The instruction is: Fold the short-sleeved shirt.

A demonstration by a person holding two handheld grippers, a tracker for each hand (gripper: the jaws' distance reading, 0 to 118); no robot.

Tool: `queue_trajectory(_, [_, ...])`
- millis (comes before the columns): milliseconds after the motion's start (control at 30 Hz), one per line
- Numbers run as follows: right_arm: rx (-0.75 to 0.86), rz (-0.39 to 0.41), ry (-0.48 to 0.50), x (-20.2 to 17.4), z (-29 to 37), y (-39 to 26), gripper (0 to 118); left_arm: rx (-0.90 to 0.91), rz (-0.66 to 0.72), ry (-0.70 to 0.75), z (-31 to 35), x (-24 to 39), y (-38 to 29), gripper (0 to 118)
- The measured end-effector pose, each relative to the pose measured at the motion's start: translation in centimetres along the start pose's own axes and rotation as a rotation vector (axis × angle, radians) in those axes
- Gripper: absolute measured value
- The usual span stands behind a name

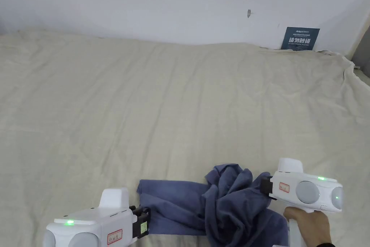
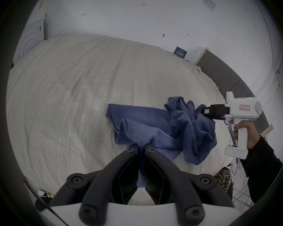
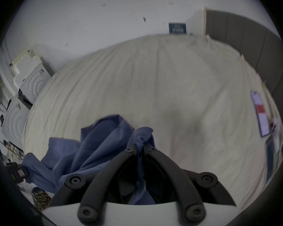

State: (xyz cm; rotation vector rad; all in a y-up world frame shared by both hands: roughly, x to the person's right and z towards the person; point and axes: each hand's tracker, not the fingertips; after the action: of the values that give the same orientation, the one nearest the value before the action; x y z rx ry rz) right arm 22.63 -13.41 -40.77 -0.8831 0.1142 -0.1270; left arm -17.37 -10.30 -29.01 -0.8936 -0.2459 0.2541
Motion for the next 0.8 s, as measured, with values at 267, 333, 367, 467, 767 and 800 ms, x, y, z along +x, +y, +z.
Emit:
queue_trajectory(267, [0.26,0.177,-0.11,0.5,10.3,3.1,4,0.058,0.032,-0.041,1.4,-0.6,2.7,5])
queue_trajectory(333, [0.321,0.191,-0.135,0.9,12.8,4.2,4,0.092,0.03,-0.037,2.3,-1.0,4.3,5])
queue_trajectory(367, [0.352,0.196,-0.146,1.1,14.1,4.8,4,0.114,0.024,-0.034,2.8,-1.1,5.3,5])
queue_trajectory(467, [0.435,0.202,-0.174,1.0,18.2,6.6,4,0.173,0.004,-0.004,4.3,-1.7,9.1,5])
queue_trajectory(767, [0.584,0.188,-0.237,0.5,24.4,13.8,4,0.424,-0.045,0.11,9.5,-2.4,21.4,5])
queue_trajectory(800, [0.594,0.184,-0.24,0.4,24.6,14.5,4,0.439,-0.05,0.125,9.9,-2.3,22.4,5])
